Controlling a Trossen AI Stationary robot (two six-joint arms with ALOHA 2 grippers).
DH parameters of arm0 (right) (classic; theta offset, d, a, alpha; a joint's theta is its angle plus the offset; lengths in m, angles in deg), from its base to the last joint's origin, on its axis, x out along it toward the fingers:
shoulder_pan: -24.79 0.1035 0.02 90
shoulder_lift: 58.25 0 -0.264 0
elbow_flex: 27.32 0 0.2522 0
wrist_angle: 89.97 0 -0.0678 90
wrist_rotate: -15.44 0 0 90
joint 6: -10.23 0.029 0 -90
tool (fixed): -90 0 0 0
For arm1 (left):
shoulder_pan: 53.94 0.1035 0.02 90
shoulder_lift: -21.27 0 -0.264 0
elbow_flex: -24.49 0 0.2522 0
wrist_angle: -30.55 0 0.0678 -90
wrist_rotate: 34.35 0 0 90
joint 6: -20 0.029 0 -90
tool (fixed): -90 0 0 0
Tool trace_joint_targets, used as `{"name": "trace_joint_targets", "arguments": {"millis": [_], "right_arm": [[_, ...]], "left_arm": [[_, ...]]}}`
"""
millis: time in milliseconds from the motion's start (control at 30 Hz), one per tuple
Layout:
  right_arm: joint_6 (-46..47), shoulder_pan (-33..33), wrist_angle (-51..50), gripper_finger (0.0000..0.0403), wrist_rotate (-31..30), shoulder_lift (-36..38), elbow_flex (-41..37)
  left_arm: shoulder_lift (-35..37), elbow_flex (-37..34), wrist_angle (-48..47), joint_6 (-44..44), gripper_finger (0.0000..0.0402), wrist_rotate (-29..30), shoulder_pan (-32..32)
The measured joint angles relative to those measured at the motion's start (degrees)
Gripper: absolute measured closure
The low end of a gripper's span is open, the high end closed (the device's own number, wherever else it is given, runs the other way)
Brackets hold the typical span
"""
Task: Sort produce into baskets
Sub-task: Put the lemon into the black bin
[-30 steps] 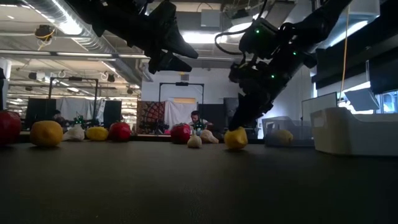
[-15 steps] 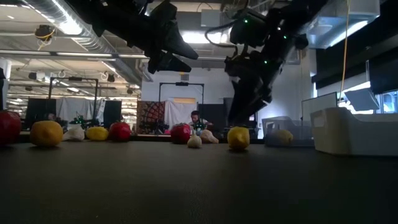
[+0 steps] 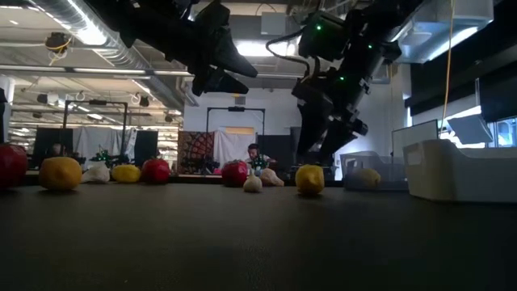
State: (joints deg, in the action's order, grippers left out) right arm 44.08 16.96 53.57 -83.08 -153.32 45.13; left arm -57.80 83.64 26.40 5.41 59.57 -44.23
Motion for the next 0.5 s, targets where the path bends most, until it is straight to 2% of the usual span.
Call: {"name": "trace_joint_targets", "arguments": {"millis": [267,500], "right_arm": [[3.4,0.0,3.21,0.01,0.5,-0.05,-3.34],[3.37,0.0,4.62,0.01,0.58,-3.86,-3.34]], "left_arm": [[0.0,0.0,-0.01,0.0,0.0141,0.0,0.0],[0.0,0.0,-0.03,0.02,0.0141,0.1,0.02]]}}
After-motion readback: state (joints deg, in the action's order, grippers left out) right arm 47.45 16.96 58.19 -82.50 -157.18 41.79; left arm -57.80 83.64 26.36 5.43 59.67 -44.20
